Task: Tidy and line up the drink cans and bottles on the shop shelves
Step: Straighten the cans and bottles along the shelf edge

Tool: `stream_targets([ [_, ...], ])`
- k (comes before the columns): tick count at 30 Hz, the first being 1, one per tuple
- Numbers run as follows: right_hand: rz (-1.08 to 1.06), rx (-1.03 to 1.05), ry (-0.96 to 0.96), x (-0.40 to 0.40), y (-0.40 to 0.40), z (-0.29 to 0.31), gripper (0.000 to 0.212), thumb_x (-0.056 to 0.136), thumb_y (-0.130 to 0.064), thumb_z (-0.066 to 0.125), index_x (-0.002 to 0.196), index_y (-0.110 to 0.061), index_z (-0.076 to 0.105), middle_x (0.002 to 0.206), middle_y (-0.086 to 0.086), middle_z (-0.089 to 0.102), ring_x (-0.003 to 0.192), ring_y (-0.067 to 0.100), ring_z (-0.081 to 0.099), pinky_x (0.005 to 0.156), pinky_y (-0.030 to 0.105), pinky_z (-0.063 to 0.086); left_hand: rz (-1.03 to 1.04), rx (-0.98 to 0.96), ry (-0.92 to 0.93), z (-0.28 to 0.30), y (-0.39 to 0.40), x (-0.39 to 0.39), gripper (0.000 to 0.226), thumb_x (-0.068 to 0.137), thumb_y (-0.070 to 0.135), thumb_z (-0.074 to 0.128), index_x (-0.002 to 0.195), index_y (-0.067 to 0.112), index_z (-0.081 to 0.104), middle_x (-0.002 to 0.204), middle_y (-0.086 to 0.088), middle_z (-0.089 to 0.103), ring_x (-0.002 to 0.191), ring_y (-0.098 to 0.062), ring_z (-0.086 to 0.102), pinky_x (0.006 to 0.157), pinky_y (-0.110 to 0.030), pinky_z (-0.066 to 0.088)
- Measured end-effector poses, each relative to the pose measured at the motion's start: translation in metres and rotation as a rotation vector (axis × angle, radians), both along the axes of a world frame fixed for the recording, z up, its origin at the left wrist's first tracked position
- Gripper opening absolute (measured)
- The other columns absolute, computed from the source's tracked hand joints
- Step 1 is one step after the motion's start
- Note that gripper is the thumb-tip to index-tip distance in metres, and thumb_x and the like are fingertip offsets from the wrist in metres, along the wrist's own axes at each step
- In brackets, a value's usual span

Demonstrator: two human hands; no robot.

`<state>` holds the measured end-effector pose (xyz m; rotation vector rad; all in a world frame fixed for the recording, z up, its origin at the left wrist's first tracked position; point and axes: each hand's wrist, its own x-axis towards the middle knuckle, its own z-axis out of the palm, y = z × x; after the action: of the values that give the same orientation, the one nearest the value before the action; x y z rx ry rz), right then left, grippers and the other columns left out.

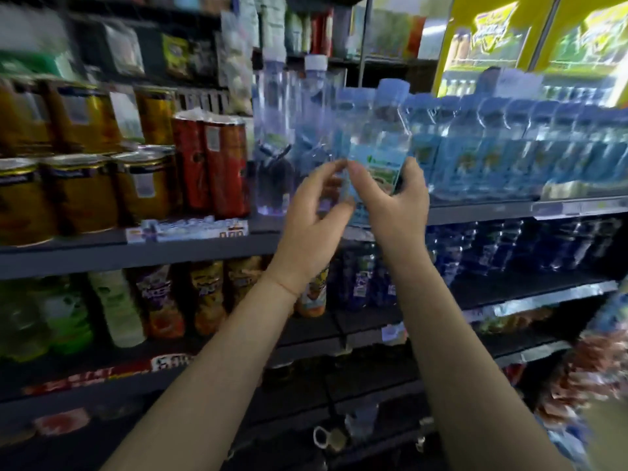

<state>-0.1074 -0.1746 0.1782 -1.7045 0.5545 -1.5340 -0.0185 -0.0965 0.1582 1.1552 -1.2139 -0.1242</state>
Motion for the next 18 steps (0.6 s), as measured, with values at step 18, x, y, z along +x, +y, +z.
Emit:
stream_targets([
  [18, -0.484, -0.534, 0.433, -0.044, -0.172, -0.021, 0.061, 0.084, -0.052, 0.061, 0.114, 0.000, 0.052, 0.111, 0.021, 0.058, 0.085, 0.030, 0.063, 0.045, 0.031, 0.049, 0.184, 0.283, 0.117, 0.033, -0.155, -0.075, 0.050, 0.096, 0.010, 0.044, 0.144, 0.023, 0.044, 0.130, 0.008, 0.052, 0.114, -0.001, 0.052, 0.102, -0.034, 0.045],
])
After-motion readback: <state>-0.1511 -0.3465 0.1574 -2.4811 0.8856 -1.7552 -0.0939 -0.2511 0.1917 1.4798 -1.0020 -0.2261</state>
